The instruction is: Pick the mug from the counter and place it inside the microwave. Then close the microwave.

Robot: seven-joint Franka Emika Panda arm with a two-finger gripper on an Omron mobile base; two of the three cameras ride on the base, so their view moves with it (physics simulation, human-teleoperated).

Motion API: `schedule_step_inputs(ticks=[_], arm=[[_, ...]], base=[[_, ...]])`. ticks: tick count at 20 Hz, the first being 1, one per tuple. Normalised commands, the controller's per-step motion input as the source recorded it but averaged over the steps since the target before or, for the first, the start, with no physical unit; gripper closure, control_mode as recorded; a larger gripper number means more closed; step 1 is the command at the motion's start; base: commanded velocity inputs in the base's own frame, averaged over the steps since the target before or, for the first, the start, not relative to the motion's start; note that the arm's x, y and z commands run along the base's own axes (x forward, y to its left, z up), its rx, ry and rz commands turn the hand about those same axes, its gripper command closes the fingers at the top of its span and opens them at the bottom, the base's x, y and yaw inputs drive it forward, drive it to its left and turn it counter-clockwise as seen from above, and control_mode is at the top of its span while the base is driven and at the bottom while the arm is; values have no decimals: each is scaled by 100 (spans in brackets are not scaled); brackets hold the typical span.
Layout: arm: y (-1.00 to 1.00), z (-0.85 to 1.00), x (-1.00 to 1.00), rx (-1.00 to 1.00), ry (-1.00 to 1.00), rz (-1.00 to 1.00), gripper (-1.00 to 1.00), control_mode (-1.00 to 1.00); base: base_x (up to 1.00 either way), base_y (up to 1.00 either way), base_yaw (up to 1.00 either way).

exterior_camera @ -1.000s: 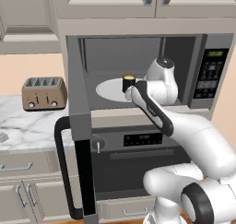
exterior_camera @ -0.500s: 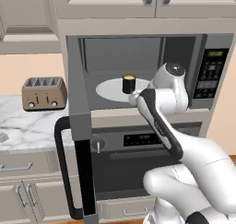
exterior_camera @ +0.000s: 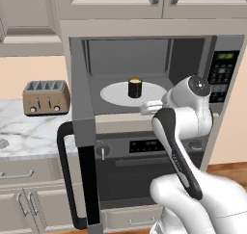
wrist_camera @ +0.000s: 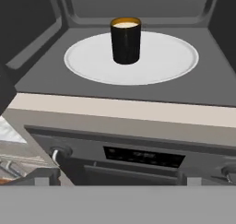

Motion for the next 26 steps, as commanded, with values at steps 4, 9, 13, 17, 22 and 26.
schedule_step_inputs(ticks=[4, 9, 13, 17, 22, 26], arm=[[0, 28, -69, 0, -3, 0, -100, -100], [1, 28, -69, 0, 8, 1, -100, -100], [0, 16, -42, 0, 17, 0, -100, -100], [0, 18, -25, 0, 13, 2, -100, -100], [0, 11, -30, 0, -11, 0, -100, -100], [0, 20, -40, 0, -21, 0, -100, -100]], base=[[0, 0, 0], [0, 0, 0], [0, 0, 0], [0, 0, 0], [0, 0, 0], [0, 0, 0]])
